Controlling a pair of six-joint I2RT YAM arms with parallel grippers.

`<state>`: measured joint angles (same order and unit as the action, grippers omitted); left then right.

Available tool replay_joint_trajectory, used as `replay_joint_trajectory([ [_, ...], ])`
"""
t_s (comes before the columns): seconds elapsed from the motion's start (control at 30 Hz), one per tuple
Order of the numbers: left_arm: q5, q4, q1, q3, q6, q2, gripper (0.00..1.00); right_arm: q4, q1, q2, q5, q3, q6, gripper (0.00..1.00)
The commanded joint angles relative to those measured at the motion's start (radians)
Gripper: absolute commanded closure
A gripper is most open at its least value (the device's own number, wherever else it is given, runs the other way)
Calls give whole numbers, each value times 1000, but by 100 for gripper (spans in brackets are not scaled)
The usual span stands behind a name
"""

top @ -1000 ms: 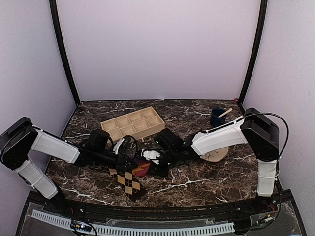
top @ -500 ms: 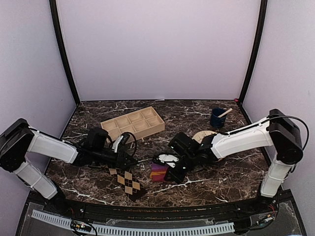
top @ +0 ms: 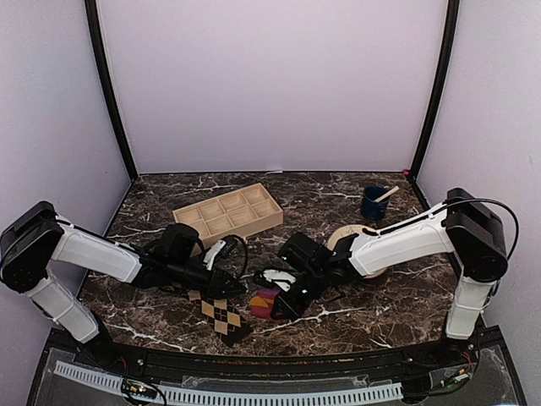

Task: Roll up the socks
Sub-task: Roll the sock at the center of the board.

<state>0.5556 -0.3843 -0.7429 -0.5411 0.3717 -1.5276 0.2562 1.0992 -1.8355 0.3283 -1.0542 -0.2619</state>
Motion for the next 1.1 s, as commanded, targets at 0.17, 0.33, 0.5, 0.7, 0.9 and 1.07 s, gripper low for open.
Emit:
replay_joint_trajectory([
  [0.17,-83,117,-86,-29,-118,76,64,-75,-78,-25,224,-11,-90,100],
  [0.33,-132,103,-128,-11,-156,128,62,-94,-106,-41,301,-1,-122,100],
  [0.5,-164,141,-164,-41,-218,118,61,-89,-122,-62,346,5,-127,100],
  [0.7,-241,220,-242,-91,-299,77,59,-98,-137,-89,390,1,-136,100],
  [0.9,-448,260,-367,-102,-409,69,57,-54,-139,-122,410,-42,-114,100],
  [1.07,-617,242,-447,-97,-525,53,57,-26,-139,-133,412,-60,-100,100],
])
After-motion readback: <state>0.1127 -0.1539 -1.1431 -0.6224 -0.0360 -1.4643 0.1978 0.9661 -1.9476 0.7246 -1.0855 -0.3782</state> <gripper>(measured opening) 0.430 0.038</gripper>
